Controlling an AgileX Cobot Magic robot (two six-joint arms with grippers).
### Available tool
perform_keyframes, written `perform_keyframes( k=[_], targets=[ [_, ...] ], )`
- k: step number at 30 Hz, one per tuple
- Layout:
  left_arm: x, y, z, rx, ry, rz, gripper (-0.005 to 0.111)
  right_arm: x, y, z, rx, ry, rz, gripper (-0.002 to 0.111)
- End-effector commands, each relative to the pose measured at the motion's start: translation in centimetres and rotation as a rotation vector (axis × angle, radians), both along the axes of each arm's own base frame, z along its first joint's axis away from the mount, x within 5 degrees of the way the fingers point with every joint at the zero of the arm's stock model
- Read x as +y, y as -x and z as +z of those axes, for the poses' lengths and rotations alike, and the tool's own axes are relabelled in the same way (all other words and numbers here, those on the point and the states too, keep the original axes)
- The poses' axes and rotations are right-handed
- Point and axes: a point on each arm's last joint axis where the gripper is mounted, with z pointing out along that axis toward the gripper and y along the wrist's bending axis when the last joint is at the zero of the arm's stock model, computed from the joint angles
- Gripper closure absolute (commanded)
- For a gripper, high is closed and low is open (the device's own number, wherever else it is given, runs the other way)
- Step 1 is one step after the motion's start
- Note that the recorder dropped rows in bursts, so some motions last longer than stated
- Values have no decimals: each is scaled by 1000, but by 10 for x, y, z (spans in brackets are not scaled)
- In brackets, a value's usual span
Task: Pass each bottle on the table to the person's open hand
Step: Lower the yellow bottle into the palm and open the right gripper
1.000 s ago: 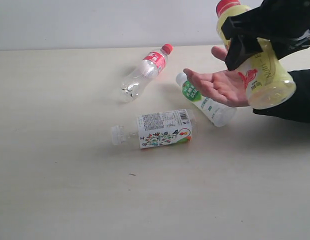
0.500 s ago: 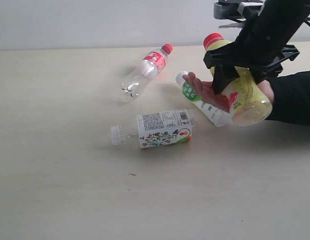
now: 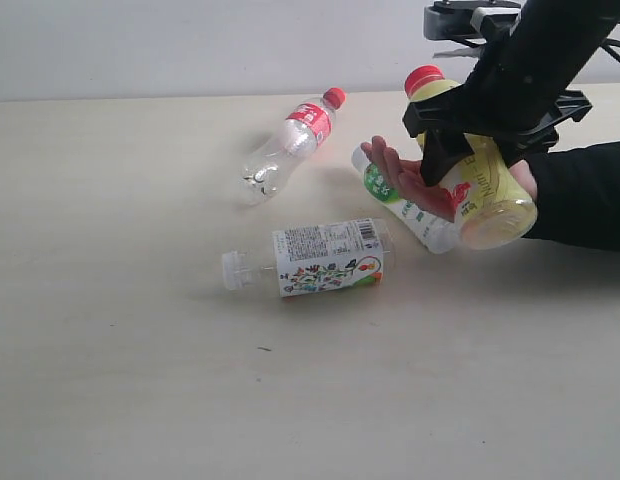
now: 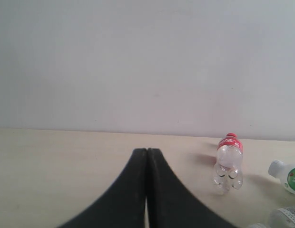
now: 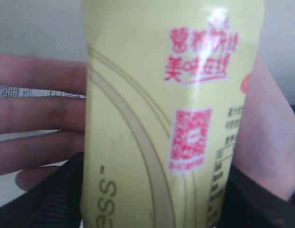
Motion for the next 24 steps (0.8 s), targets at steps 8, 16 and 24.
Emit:
perform_keyframes(
  k=[8, 16, 24],
  targets=[
    [0, 0, 0, -7, -5, 2, 107, -1, -5, 1, -43, 5, 4, 41],
    [0, 0, 0, -7, -5, 2, 107, -1, -5, 2, -50, 3, 5, 33],
    [0, 0, 0, -7, -5, 2, 107, 0, -8, 4, -91, -7, -1, 33]
  ],
)
